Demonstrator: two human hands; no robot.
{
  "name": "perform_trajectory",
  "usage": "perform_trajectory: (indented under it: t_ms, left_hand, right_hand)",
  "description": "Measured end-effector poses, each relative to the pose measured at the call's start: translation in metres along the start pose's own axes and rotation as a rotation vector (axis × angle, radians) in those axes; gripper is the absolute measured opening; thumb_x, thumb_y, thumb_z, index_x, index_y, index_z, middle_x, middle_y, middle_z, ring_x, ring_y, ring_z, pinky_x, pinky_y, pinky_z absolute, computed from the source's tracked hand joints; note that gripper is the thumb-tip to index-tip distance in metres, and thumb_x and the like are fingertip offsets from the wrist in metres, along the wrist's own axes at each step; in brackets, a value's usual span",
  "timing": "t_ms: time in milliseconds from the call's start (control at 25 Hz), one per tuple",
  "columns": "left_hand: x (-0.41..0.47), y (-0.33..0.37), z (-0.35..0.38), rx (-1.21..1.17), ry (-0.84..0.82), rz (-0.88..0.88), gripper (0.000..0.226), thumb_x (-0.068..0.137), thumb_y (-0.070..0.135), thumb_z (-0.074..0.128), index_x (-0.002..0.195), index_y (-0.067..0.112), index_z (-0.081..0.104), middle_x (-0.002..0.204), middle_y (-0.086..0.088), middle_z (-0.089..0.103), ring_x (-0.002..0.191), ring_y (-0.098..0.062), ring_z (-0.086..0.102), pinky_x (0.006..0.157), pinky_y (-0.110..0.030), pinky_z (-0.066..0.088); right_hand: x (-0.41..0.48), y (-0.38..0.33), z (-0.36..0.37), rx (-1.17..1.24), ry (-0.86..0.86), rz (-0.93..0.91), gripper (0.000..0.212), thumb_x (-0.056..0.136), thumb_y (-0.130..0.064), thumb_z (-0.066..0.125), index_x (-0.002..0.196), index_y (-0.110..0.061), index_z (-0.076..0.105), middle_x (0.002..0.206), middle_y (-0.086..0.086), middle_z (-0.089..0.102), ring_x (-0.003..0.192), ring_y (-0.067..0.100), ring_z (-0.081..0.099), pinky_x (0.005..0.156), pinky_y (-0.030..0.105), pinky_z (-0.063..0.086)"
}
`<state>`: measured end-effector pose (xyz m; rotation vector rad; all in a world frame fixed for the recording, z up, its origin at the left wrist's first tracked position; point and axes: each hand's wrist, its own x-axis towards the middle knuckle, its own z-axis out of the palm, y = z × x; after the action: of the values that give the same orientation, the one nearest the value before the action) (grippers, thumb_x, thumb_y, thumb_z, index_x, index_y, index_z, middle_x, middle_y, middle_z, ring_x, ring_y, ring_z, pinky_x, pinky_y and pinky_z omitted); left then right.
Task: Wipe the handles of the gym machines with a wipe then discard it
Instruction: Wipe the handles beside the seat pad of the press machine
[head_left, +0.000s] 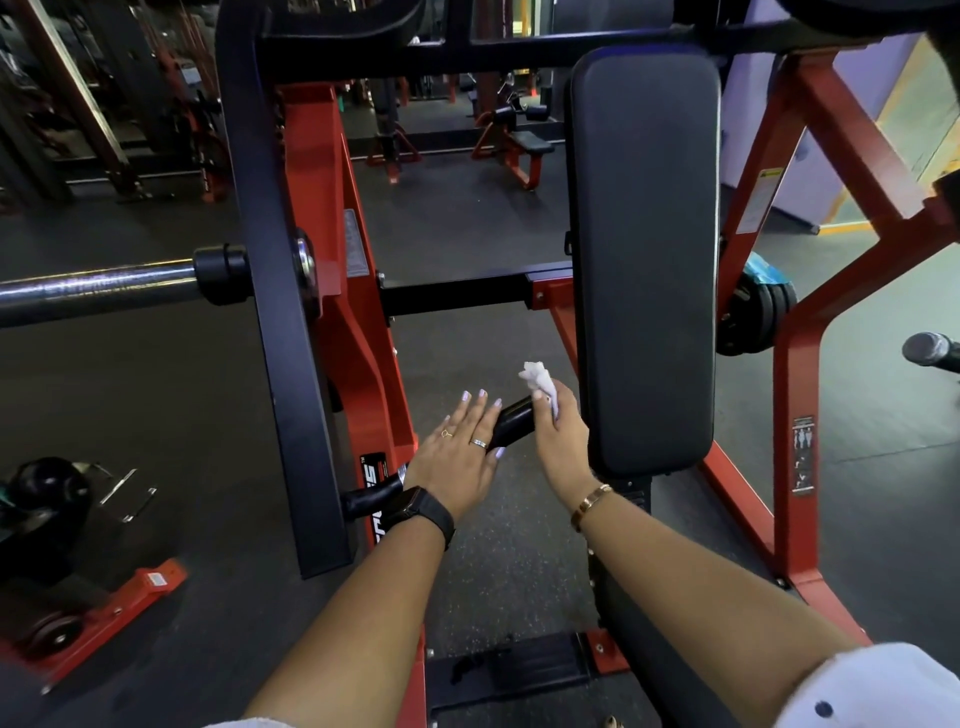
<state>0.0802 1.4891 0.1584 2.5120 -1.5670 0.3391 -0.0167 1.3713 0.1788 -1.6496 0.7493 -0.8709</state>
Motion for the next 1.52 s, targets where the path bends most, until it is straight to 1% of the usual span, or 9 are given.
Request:
perform_trajectory:
  t_ms: [240, 440, 640, 720, 840, 1000, 1160, 1360, 1520]
  left_hand:
    - [-0.008, -0.001, -0.011, -0.083, -0.006, 0.061, 0.066, 0.091, 0.047, -0.002, 0.153, 0.023, 0.004, 0.160, 0.004, 0.005, 0.147, -0.012, -0.009, 0.118, -0.035, 0.012]
    - [-0.012, -0.005, -0.023, -0.520, 0.093, -0.040, 0.071, 0.089, 0.049, 0.000, 0.149, 0.022, 0.026, 0.156, 0.002, 0.025, 0.148, -0.013, 0.001, 0.117, -0.037, 0.015]
    - [-0.028, -0.018, -0.025, -0.642, 0.069, -0.034, 0.072, 0.089, 0.053, 0.006, 0.148, 0.018, 0.028, 0.156, -0.001, 0.025, 0.148, -0.014, 0.004, 0.118, -0.040, 0.018]
    - [-0.033, -0.022, -0.023, -0.636, 0.081, -0.072, 0.072, 0.089, 0.052, 0.005, 0.148, 0.018, 0.029, 0.155, -0.003, 0.027, 0.148, -0.015, 0.007, 0.118, -0.040, 0.018]
    - [-0.043, -0.027, -0.016, -0.484, 0.052, -0.147, 0.061, 0.095, 0.044, 0.012, 0.149, 0.020, 0.027, 0.156, -0.001, 0.027, 0.147, -0.012, 0.006, 0.119, -0.035, 0.011]
    - [-0.052, -0.025, -0.006, -0.211, 0.038, -0.265, 0.057, 0.101, 0.038, 0.028, 0.153, 0.021, 0.010, 0.160, 0.004, 0.012, 0.147, -0.012, -0.003, 0.116, -0.034, -0.008]
    - [-0.063, -0.027, -0.004, -0.170, 0.023, -0.445, 0.079, 0.094, 0.054, 0.035, 0.152, 0.021, -0.006, 0.161, -0.001, 0.004, 0.148, -0.019, -0.007, 0.112, -0.039, -0.017]
    - [-0.068, -0.024, -0.004, -0.143, -0.035, -0.493, 0.095, 0.092, 0.052, 0.048, 0.148, 0.017, -0.021, 0.160, -0.006, -0.009, 0.146, -0.025, -0.015, 0.113, -0.039, -0.015]
    - [-0.068, -0.025, -0.006, -0.124, -0.076, -0.499, 0.082, 0.097, 0.033, 0.044, 0.150, 0.014, -0.015, 0.159, -0.007, -0.018, 0.145, -0.024, -0.020, 0.118, -0.039, -0.010]
  right_hand:
    - [-0.030, -0.002, 0.032, 0.245, 0.283, 0.349, 0.038, 0.102, -0.020, 0.036, 0.138, -0.019, 0.044, 0.109, 0.002, 0.064, 0.096, 0.014, 0.064, 0.073, 0.014, 0.047]
    - [-0.062, -0.016, 0.076, 0.218, 0.204, 0.530, 0.026, 0.101, -0.015, 0.036, 0.116, -0.005, 0.053, 0.094, 0.007, 0.059, 0.091, 0.024, 0.059, 0.079, 0.029, 0.043]
    - [-0.085, -0.021, 0.092, 0.375, 0.011, 0.708, 0.026, 0.101, -0.023, 0.040, 0.106, -0.004, 0.058, 0.101, 0.010, 0.064, 0.099, 0.022, 0.060, 0.089, 0.035, 0.050]
    - [-0.095, -0.018, 0.092, 0.339, -0.104, 0.661, 0.032, 0.101, -0.026, 0.041, 0.110, -0.002, 0.059, 0.106, 0.014, 0.067, 0.101, 0.024, 0.064, 0.094, 0.041, 0.051]
    - [-0.100, -0.023, 0.081, 0.255, -0.131, 0.600, 0.037, 0.099, -0.031, 0.044, 0.086, -0.004, 0.066, 0.084, 0.012, 0.071, 0.080, 0.024, 0.068, 0.075, 0.040, 0.058]
    - [-0.077, -0.036, 0.050, -0.033, 0.085, 0.260, 0.025, 0.089, -0.013, 0.047, 0.069, -0.020, 0.058, 0.065, -0.004, 0.058, 0.067, 0.018, 0.054, 0.051, 0.013, 0.039]
    - [-0.045, -0.048, 0.030, -0.277, 0.133, -0.120, 0.048, 0.085, 0.007, 0.044, 0.123, -0.016, 0.062, 0.098, -0.006, 0.059, 0.090, 0.012, 0.052, 0.083, 0.016, 0.039]
    - [-0.033, -0.029, 0.036, -1.082, -0.073, -0.440, 0.048, 0.091, -0.005, 0.046, 0.134, -0.023, 0.052, 0.133, 0.003, 0.055, 0.138, 0.024, 0.031, 0.113, 0.044, 0.020]
    - [-0.082, -0.010, 0.084, -1.121, -0.360, -0.685, 0.051, 0.088, -0.009, 0.056, 0.138, -0.012, 0.045, 0.139, 0.010, 0.050, 0.136, 0.027, 0.037, 0.114, 0.047, 0.022]
